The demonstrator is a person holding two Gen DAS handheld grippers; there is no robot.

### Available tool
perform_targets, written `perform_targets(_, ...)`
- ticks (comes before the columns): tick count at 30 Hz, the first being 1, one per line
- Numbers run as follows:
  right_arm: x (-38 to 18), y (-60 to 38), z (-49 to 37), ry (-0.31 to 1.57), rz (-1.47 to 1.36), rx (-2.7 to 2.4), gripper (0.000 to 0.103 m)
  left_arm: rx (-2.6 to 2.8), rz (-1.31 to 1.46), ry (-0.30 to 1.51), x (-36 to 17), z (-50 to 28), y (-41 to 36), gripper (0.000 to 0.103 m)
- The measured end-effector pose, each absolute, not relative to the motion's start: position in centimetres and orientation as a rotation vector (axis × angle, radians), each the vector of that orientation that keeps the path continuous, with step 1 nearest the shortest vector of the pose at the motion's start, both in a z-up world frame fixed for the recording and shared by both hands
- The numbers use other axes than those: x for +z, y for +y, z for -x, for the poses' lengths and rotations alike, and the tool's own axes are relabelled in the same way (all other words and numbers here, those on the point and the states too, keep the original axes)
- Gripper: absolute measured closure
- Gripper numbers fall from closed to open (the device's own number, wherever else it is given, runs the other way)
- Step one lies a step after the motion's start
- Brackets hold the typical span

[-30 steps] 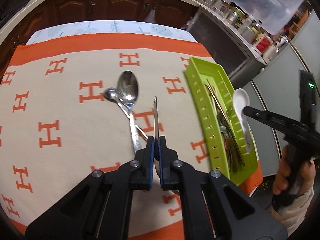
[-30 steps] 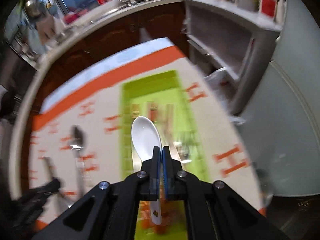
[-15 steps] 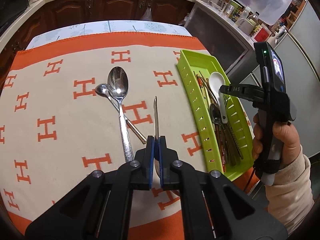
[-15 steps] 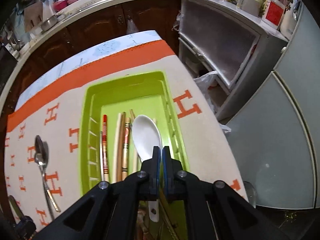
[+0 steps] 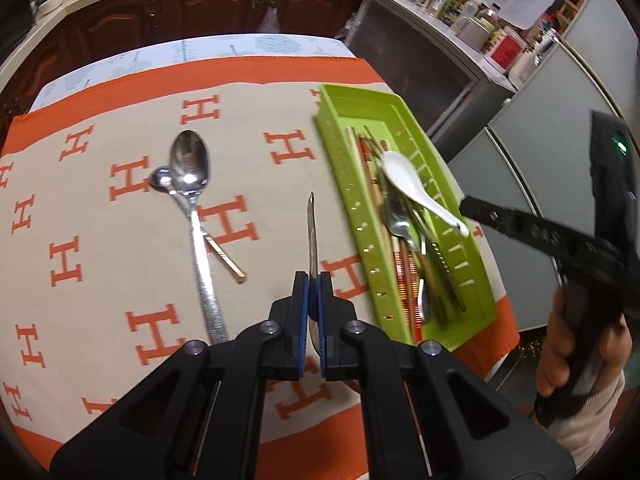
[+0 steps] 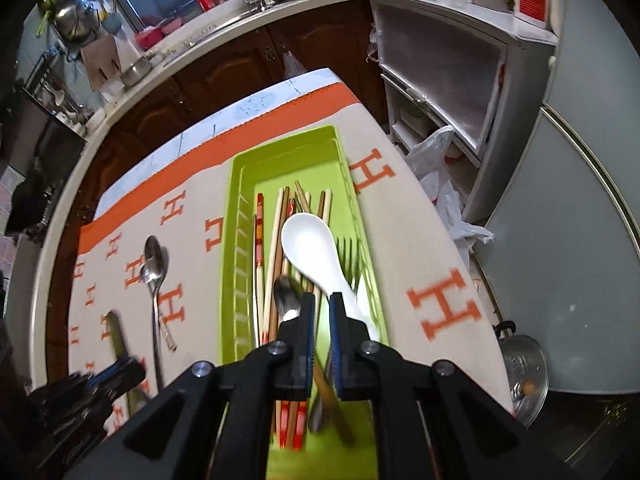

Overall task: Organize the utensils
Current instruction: 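Lower the steel spoon into the tray and open the left tool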

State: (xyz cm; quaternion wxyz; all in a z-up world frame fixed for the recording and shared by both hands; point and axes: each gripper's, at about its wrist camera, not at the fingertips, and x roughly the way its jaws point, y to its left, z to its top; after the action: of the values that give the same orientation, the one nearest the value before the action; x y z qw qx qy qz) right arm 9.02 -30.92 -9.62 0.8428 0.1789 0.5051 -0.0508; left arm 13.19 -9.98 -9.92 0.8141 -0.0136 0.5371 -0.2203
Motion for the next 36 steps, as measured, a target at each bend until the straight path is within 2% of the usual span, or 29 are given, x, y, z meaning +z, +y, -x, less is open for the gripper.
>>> perform_targets(13,-7.1,-34.7,-2.1,1.020,-0.484,-0.209,0.096,-0.621,-0.037,1.170,-8.8,-13.3,-18.6,0.101)
perform_targets(22,-6.8,-35.4,-0.7,1.003,-0.519,-0.241,0.096,-0.592,-0.075,1.256,-11.9,-16.5,-22.4,0.101)
perform_targets(28,-6.9,-34.9,-0.8,1.014,-0.502,-0.231,0.096,-0.575,-0.140,1.249,-12.9,-16.5,-22.8,0.097)
perform_targets(30,-6.7,-34.5,-0.8,1.011,-0.490,-0.223,0.096,-0.567,-0.149,1.230,-12.6,-16.2,-22.3,0.092)
perform_targets(33,-6.5,-33.9,-0.9,1.007,-0.478,-0.214,0.096,-0.555,-0.151,1.201,-11.8,-15.7,-21.2,0.077)
perform_targets(35,-6.3,-33.4,-1.1,1.009,-0.461,-0.206,0.096,-0.543,-0.147,1.171,-11.0,-15.2,-20.1,0.064)
perform_targets(36,-6.4,-33.1,-1.2,1.011,-0.459,-0.203,0.096,-0.538,-0.144,1.161,-10.7,-14.9,-19.6,0.062)
